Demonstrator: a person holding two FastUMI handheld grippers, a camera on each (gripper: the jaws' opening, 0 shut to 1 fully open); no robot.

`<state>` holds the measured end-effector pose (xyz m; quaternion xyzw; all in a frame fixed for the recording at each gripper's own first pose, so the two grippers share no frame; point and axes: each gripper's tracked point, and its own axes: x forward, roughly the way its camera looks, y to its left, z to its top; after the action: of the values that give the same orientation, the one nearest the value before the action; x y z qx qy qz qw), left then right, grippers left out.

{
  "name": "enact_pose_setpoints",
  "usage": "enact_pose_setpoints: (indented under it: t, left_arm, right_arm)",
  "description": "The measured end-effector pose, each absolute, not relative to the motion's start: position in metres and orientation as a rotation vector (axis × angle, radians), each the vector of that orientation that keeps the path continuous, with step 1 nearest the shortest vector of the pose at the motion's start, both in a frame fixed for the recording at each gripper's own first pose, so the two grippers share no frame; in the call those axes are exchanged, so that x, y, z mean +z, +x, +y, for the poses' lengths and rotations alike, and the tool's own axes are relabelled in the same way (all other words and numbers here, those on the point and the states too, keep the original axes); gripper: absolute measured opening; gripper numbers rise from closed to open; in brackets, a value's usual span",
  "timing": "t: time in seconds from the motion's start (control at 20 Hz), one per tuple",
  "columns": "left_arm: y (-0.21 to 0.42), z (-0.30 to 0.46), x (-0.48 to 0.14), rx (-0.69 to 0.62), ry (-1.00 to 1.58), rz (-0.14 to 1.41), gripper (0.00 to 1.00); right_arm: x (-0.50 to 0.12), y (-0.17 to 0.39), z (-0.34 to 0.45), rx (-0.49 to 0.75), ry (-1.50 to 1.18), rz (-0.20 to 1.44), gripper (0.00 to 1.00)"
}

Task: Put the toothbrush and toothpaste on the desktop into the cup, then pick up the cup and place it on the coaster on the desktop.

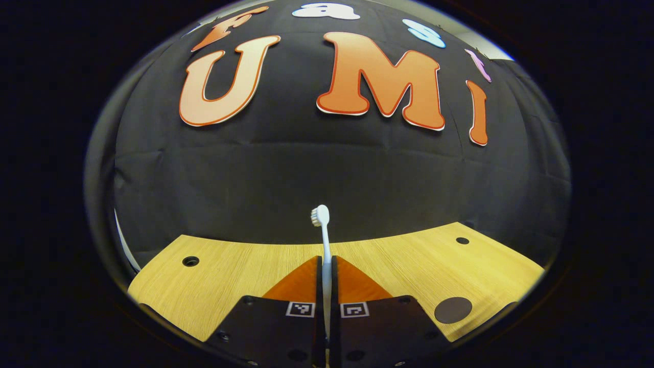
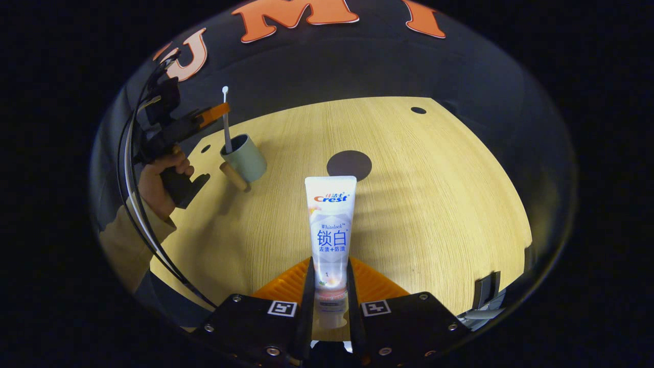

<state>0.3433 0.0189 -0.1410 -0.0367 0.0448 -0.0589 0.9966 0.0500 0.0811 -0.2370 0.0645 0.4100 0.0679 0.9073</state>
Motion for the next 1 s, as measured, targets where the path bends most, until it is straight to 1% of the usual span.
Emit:
enact_pose_setpoints:
  t: [0.05, 0.1, 0.2, 0.25, 0.3, 0.4, 0.45, 0.5, 0.55, 0.6, 0.65, 0.8, 0.85, 1.0]
  left_arm:
    - [0.343, 0.017, -0.144, -0.116, -0.074, 0.094, 0.04]
    - [0.343, 0.015, -0.147, -0.113, -0.075, 0.096, 0.04]
    - [0.339, 0.010, -0.148, -0.127, -0.066, 0.103, 0.05]
    - [0.336, 0.007, -0.147, -0.139, -0.064, 0.099, 0.09]
    - [0.334, 0.006, -0.147, -0.144, -0.061, 0.102, 0.10]
    - [0.329, 0.003, -0.148, -0.156, -0.068, 0.103, 0.19]
    - [0.329, 0.004, -0.148, -0.151, -0.070, 0.107, 0.22]
    - [0.327, 0.004, -0.148, -0.153, -0.075, 0.115, 0.22]
    - [0.325, 0.003, -0.151, -0.156, -0.082, 0.120, 0.25]
    - [0.324, 0.006, -0.151, -0.145, -0.084, 0.122, 0.32]
    - [0.322, 0.006, -0.152, -0.148, -0.086, 0.130, 0.34]
    - [0.313, 0.013, -0.148, -0.142, -0.088, 0.132, 0.50]
    - [0.310, 0.013, -0.147, -0.153, -0.092, 0.130, 0.52]
    - [0.298, 0.020, -0.140, -0.159, -0.096, 0.123, 0.81]
  right_arm:
    - [-0.236, 0.050, 0.082, 0.141, 0.133, 0.848, 0.29]
    - [-0.237, 0.049, 0.083, 0.146, 0.141, 0.851, 0.32]
    - [-0.236, 0.049, 0.081, 0.151, 0.155, 0.858, 0.31]
    - [-0.235, 0.050, 0.080, 0.150, 0.152, 0.856, 0.31]
    - [-0.237, 0.049, 0.081, 0.149, 0.148, 0.855, 0.31]
    - [-0.238, 0.050, 0.082, 0.149, 0.147, 0.853, 0.31]
    - [-0.237, 0.050, 0.081, 0.149, 0.146, 0.852, 0.31]
    - [-0.236, 0.051, 0.081, 0.152, 0.144, 0.851, 0.31]
    - [-0.237, 0.050, 0.081, 0.154, 0.139, 0.850, 0.31]
    - [-0.237, 0.051, 0.081, 0.154, 0.138, 0.848, 0.32]
    - [-0.235, 0.052, 0.081, 0.155, 0.141, 0.846, 0.31]
    - [-0.234, 0.054, 0.080, 0.161, 0.139, 0.835, 0.31]
    - [-0.234, 0.054, 0.081, 0.165, 0.137, 0.829, 0.31]
    - [-0.230, 0.059, 0.080, 0.179, 0.126, 0.806, 0.32]
